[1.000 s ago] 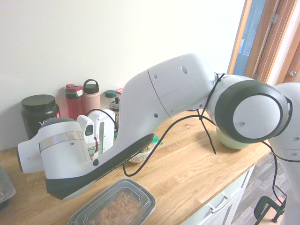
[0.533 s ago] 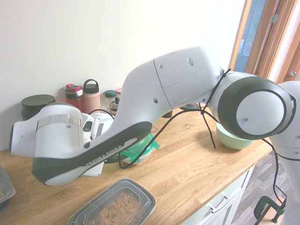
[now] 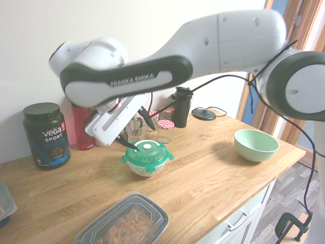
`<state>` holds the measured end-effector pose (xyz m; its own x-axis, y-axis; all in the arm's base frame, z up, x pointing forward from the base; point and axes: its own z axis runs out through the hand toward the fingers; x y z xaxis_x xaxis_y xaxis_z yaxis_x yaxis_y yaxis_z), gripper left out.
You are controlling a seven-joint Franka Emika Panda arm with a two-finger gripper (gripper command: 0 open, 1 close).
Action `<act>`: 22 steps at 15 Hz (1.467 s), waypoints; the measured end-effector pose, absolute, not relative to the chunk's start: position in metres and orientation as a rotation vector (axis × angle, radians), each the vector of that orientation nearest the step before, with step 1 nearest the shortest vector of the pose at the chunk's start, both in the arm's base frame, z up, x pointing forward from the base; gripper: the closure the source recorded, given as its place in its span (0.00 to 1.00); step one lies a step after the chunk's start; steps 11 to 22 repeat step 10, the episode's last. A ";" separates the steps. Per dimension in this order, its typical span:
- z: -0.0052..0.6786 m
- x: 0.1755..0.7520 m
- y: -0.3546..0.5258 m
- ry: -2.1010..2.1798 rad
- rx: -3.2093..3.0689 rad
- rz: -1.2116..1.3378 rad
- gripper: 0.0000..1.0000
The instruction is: Cover the lid of food container
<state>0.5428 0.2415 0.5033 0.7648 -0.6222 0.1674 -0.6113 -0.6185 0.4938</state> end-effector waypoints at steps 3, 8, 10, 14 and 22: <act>0.515 0.549 0.156 -0.918 2.620 -0.113 0.00; 0.486 0.532 0.016 -0.963 2.884 -0.186 0.00; 0.481 0.507 0.003 -0.999 2.895 -0.142 0.00; 0.481 0.507 0.003 -0.999 2.895 -0.142 0.00; 0.481 0.507 0.003 -0.999 2.895 -0.142 0.00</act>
